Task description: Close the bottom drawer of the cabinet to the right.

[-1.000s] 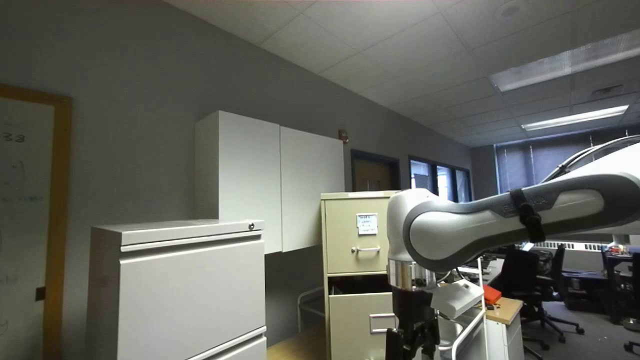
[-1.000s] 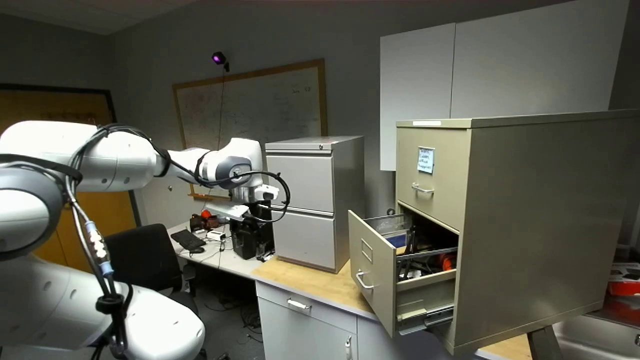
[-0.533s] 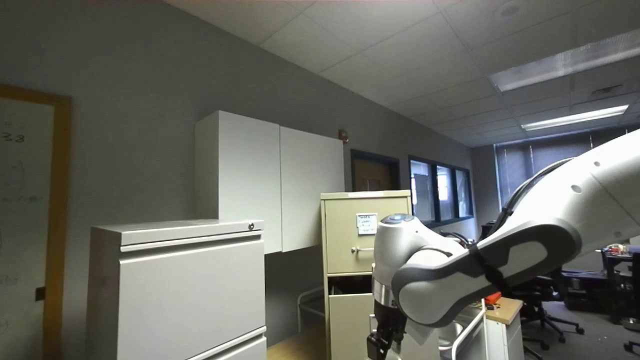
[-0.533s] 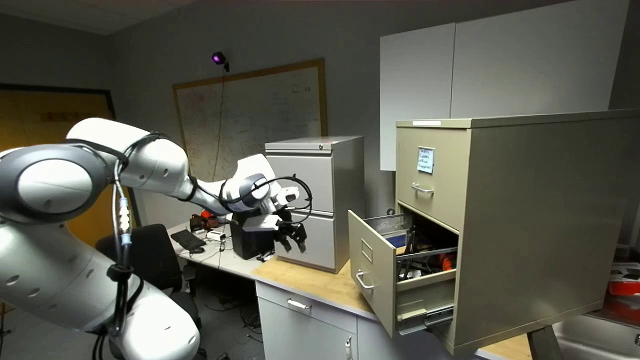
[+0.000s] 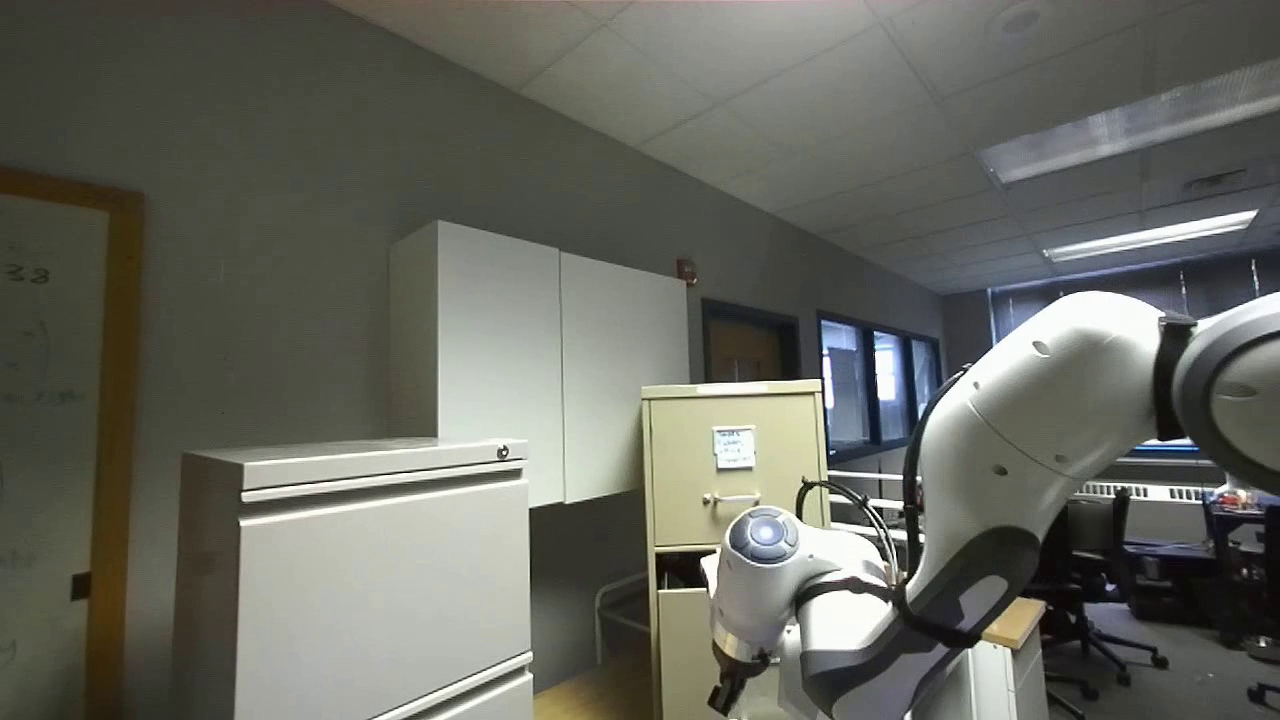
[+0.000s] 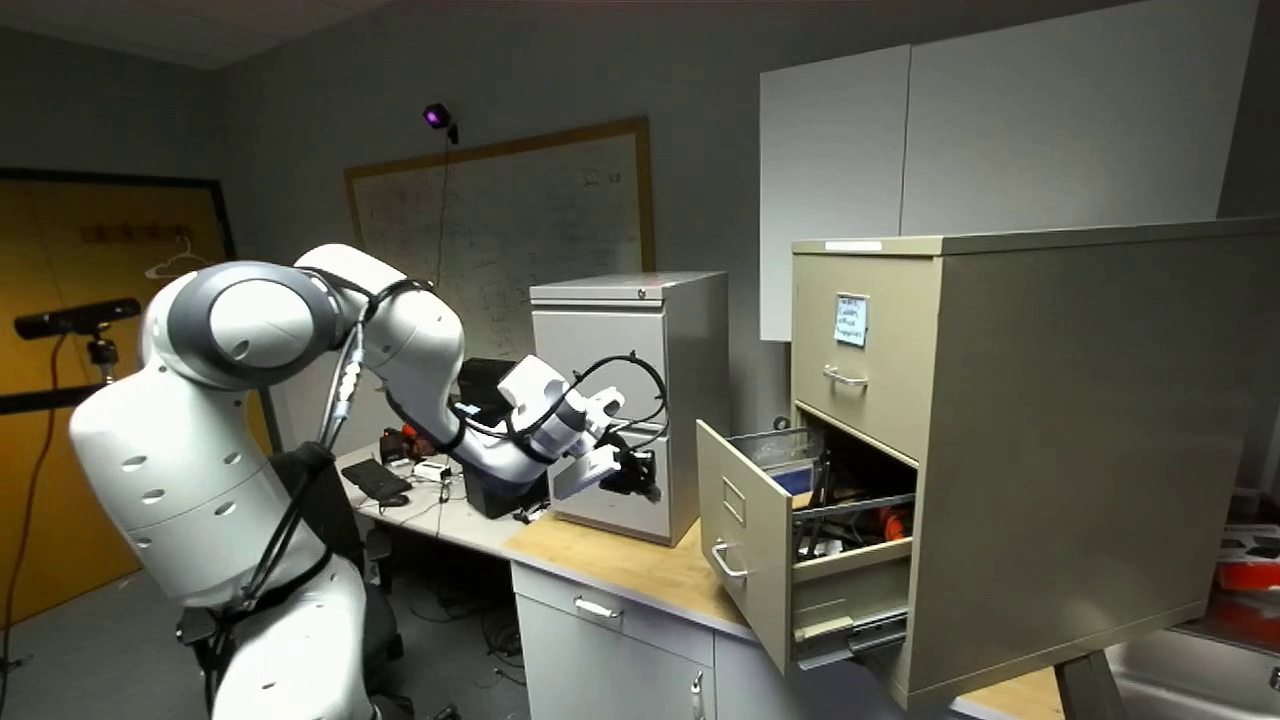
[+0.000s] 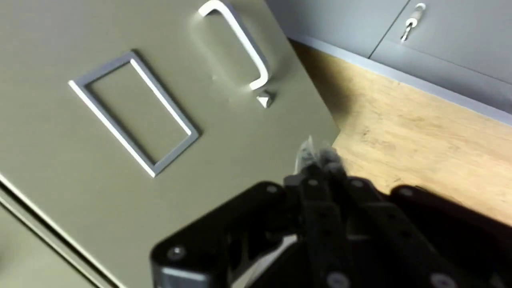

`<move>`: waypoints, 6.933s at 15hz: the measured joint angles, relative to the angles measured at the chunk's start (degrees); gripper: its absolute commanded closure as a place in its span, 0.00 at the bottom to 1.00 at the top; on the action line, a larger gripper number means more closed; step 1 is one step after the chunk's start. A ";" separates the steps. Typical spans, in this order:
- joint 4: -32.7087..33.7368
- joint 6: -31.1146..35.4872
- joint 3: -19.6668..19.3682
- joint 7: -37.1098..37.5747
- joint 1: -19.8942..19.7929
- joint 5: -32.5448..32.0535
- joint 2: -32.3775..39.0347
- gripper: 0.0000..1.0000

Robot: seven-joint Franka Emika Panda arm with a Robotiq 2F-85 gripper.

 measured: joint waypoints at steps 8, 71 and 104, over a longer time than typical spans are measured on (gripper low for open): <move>11.22 -0.24 16.34 15.09 -17.22 -37.73 4.60 0.98; 46.21 -30.44 -30.94 32.20 22.54 -42.22 37.00 0.96; 43.08 -17.00 -33.43 5.11 31.23 32.06 32.37 0.98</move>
